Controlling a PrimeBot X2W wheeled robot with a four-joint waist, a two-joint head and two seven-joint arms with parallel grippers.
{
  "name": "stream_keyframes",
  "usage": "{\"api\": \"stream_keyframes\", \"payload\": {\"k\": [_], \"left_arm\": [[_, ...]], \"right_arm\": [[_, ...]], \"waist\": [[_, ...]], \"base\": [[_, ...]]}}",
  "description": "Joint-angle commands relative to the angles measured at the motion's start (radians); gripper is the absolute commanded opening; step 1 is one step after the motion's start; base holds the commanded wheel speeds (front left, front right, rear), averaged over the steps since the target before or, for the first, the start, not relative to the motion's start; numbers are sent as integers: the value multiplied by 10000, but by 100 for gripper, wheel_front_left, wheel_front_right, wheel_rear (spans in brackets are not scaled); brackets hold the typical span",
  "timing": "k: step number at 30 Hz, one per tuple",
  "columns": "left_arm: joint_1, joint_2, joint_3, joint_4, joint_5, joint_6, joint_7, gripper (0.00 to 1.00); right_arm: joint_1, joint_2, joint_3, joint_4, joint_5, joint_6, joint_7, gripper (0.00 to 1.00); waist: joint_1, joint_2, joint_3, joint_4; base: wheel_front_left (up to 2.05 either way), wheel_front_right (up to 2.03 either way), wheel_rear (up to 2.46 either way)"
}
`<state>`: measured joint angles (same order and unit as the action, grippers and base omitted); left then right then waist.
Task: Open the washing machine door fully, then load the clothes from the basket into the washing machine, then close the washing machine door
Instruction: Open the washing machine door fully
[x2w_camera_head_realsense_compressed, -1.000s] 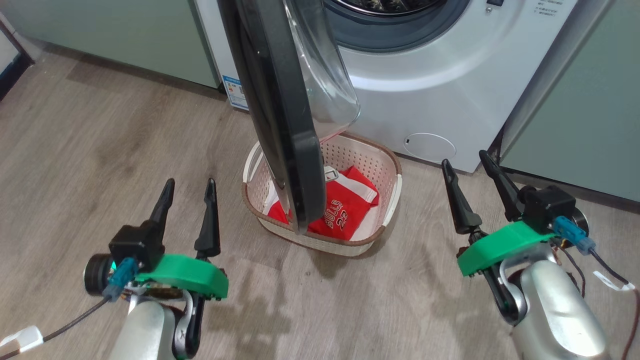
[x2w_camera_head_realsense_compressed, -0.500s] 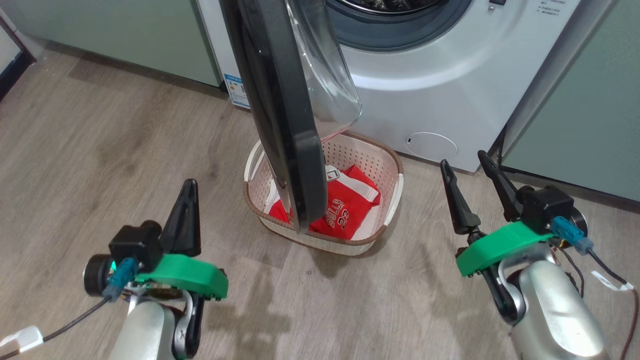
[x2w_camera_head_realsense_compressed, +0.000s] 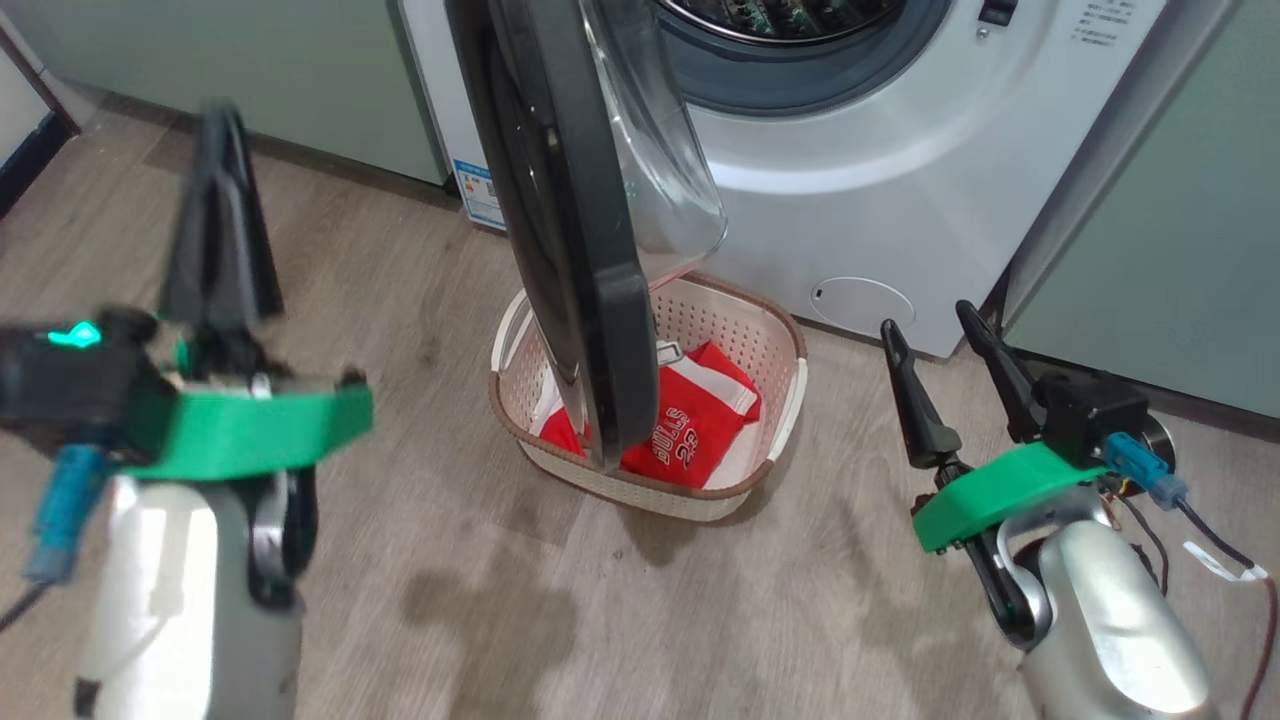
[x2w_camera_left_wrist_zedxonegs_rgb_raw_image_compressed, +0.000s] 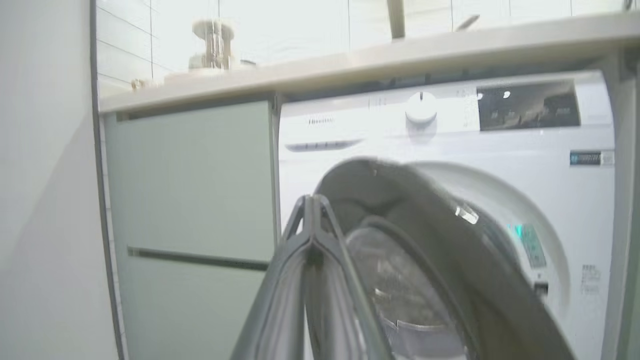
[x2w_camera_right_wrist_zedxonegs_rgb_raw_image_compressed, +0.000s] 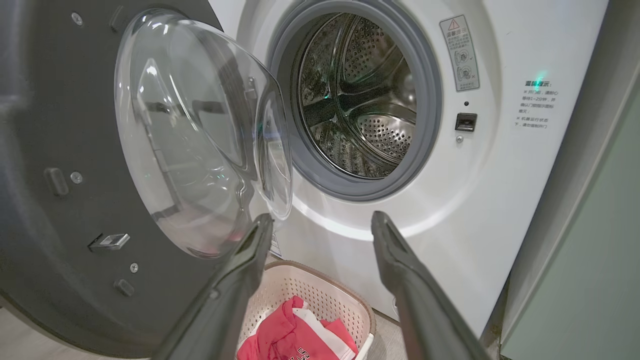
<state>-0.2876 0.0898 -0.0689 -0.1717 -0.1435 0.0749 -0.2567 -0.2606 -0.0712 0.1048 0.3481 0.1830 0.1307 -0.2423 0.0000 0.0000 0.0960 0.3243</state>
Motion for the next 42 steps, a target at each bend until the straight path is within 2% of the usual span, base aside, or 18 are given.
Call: {"api": "stream_keyframes", "payload": {"k": [1,5,10,13,26,33,42], "left_arm": [[-569,208,287,-483,88,64,-51,0],[-1530,32,-274,-1528,199,-94,-51,0],[-1993,-261,-1974,-1832,-35,-446,-15,0],[-1777,-364,-3494,-1495,-585,-470,133,0],[-976,-394,-6909,413,-2353,-336,574,0],[-1072,-395,-7338,1278,-2730,-230,594,0],[-1198,-104,-6796,2255,-2799,203,635,0]], "right_arm": [[-287,95,203,-338,-64,0,-98,100],[-294,106,229,-362,-62,0,-99,100],[-264,130,249,-353,-28,0,-100,100],[-238,148,273,-345,-32,0,-94,100],[-206,179,59,-417,-144,0,-23,100],[-262,190,6,-383,-152,0,-2,100],[-308,198,-88,-348,-194,0,50,100]], "waist": [[0,0,-4,-10],[0,0,-6,-95],[0,0,-30,-330],[0,0,-11,-554],[0,0,329,-607],[0,0,433,-555],[0,0,532,-394]], "base": [[0,0,0],[0,0,0],[0,0,0],[0,0,0],[0,0,0],[0,0,0],[0,0,0]]}}
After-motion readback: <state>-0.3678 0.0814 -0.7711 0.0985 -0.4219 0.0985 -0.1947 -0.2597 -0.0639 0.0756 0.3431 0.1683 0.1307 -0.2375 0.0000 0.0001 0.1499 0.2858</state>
